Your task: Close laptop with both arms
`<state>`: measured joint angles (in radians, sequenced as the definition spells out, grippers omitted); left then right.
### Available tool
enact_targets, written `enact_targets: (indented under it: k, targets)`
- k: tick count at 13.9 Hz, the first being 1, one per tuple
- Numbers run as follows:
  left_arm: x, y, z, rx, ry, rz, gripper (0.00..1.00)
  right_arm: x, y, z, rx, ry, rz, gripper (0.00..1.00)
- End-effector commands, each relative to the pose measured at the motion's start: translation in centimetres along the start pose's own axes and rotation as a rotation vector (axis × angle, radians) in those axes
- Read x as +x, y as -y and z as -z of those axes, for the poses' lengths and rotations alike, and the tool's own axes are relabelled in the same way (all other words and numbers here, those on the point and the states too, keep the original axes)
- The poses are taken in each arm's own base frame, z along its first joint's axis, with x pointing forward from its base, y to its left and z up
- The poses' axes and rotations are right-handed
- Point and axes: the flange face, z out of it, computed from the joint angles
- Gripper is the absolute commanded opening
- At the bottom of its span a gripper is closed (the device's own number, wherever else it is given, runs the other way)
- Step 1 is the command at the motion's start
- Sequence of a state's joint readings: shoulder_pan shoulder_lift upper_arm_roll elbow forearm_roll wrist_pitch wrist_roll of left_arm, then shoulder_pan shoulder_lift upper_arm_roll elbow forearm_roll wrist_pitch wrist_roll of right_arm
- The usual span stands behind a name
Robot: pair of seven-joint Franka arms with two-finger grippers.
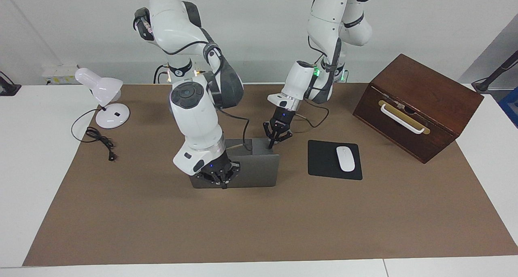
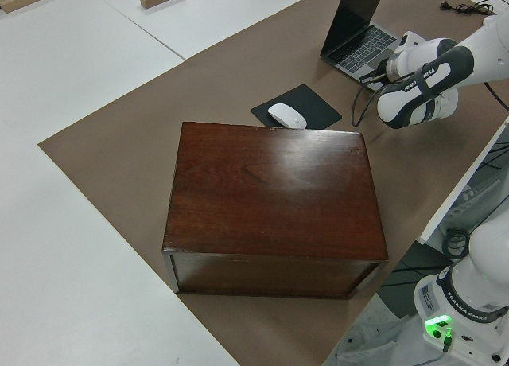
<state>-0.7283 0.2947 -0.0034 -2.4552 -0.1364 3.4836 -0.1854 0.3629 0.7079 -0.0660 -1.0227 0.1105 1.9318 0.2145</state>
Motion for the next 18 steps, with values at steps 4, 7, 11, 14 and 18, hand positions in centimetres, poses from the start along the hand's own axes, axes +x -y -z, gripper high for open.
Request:
enact_targets:
  k: [4,7,11,14,18]
  targets:
    - [-0.7,0.4,-0.9,0.007,0.006,-0.052,0.00,-0.2,0.0,0.6,0.017,0.012,-0.020,0.00]
    - [-1.3,0.4,-1.2,0.008,0.020,-0.070,0.00,-0.2,-0.3,0.5,0.010,0.015,-0.019,0.00]
    - [-1.6,0.2,-1.5,0.007,0.028,-0.086,0.00,-0.1,-1.5,0.5,-0.005,0.023,-0.016,0.00]
    - [-1.8,-0.1,-1.5,0.003,0.029,-0.091,0.00,-0.5,-3.7,0.3,-0.003,0.101,-0.004,0.00]
    - [-1.8,-0.1,-1.5,0.002,0.029,-0.094,0.00,-1.3,-3.8,0.4,0.014,0.167,-0.013,0.00]
